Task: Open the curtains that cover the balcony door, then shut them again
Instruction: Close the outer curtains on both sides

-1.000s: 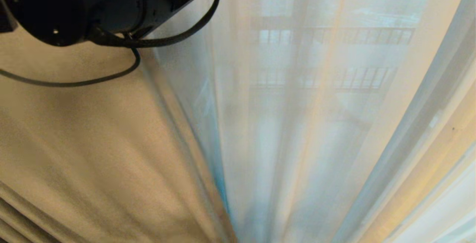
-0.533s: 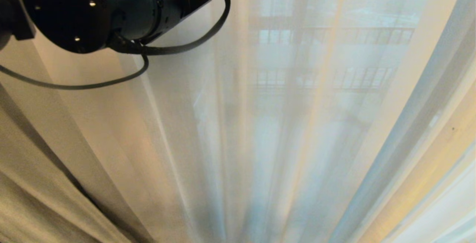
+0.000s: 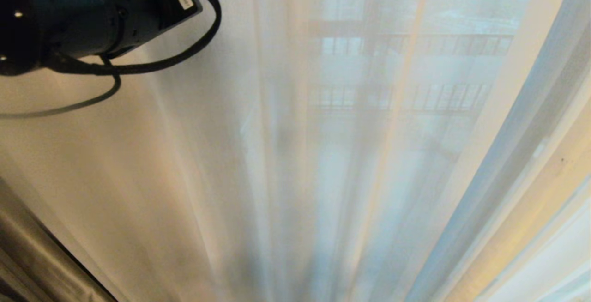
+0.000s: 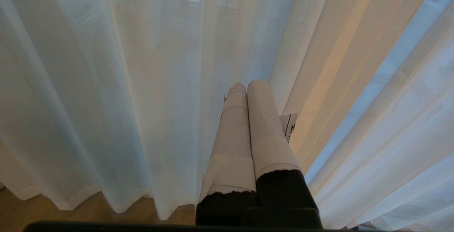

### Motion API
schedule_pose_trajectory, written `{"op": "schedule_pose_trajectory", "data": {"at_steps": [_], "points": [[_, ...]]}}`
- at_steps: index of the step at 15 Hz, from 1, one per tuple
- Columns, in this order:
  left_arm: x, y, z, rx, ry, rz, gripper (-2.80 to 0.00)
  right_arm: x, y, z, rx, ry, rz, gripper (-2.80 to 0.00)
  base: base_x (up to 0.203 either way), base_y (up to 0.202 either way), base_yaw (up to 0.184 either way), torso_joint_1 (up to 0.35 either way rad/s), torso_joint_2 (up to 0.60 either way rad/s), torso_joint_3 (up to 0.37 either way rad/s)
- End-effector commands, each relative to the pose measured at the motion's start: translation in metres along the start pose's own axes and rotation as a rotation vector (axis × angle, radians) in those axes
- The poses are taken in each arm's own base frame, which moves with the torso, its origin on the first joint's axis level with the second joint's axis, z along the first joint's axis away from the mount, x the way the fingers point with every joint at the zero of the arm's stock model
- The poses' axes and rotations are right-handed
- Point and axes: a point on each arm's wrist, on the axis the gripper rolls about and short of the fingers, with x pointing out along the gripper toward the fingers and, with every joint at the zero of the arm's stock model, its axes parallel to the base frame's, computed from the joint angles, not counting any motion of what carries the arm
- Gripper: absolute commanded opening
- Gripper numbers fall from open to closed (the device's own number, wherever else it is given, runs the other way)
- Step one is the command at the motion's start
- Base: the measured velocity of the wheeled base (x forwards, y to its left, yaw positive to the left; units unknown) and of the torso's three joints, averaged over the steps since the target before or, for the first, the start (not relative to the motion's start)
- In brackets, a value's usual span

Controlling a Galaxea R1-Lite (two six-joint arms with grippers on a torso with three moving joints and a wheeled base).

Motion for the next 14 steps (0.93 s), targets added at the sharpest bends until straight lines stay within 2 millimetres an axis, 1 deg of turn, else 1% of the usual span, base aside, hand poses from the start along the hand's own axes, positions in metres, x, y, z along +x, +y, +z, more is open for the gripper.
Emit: {"op": "schedule_pose_trajectory", "data": {"at_steps": [1, 2, 6, 9, 12, 14], "points": [[-0.017, 0.033, 0.013, 0.012, -0.032, 0.066, -2.80, 0.000, 0.000, 0.000, -0.001, 0.000, 0.002, -2.80, 0.000, 0.000, 0.000, 0.000, 0.00, 0.000], [-0.019, 0.043, 0.013, 0.032, -0.031, 0.097, -2.80, 0.000, 0.000, 0.000, -0.001, 0.000, 0.002, -2.80, 0.000, 0.000, 0.000, 0.000, 0.00, 0.000], [-0.029, 0.111, 0.013, 0.099, -0.020, 0.370, -2.80, 0.000, 0.000, 0.000, -0.001, 0.001, 0.002, -2.80, 0.000, 0.000, 0.000, 0.000, 0.00, 0.000], [-0.036, 0.157, 0.013, 0.115, -0.008, 0.603, -2.80, 0.000, 0.000, 0.000, -0.001, 0.000, 0.001, -2.80, 0.000, 0.000, 0.000, 0.000, 0.00, 0.000], [-0.043, 0.195, 0.020, 0.099, -0.023, 0.840, -2.80, 0.000, 0.000, 0.000, -0.001, 0.002, 0.001, -2.80, 0.000, 0.000, 0.000, 0.000, 0.00, 0.000], [-0.044, 0.212, 0.027, 0.083, -0.046, 0.951, -2.80, 0.000, 0.000, 0.000, -0.001, 0.000, 0.001, -2.80, 0.000, 0.000, 0.000, 0.000, 0.00, 0.000]]}}
